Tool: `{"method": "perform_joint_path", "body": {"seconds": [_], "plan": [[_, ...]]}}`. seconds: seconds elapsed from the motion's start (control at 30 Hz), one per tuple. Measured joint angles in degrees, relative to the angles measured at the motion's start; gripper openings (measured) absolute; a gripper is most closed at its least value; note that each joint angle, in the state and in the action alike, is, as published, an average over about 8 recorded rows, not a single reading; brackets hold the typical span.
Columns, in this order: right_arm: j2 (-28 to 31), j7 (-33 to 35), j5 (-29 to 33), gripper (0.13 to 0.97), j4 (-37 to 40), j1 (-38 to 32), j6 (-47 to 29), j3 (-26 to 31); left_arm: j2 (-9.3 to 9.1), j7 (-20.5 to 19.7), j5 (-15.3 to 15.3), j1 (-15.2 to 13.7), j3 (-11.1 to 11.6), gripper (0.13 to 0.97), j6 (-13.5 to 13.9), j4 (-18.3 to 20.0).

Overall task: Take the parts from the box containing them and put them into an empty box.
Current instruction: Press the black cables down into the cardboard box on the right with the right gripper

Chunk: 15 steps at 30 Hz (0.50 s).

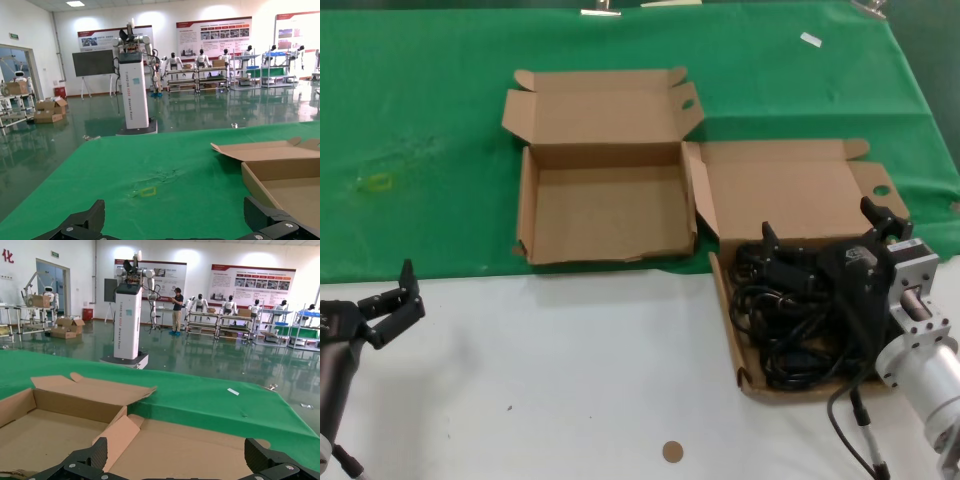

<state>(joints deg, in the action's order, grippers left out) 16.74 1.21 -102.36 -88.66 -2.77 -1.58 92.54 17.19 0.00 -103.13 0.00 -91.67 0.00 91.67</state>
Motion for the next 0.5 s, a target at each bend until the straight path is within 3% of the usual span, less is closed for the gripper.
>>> {"method": "perform_joint_path", "body": {"seconds": [0.5], "plan": [[0.0,0.0,0.0,0.966,0.0,0.0,0.0,0.0,0.0,0.0,0.0,0.0,0.0,0.966,0.0,0.0]]}}
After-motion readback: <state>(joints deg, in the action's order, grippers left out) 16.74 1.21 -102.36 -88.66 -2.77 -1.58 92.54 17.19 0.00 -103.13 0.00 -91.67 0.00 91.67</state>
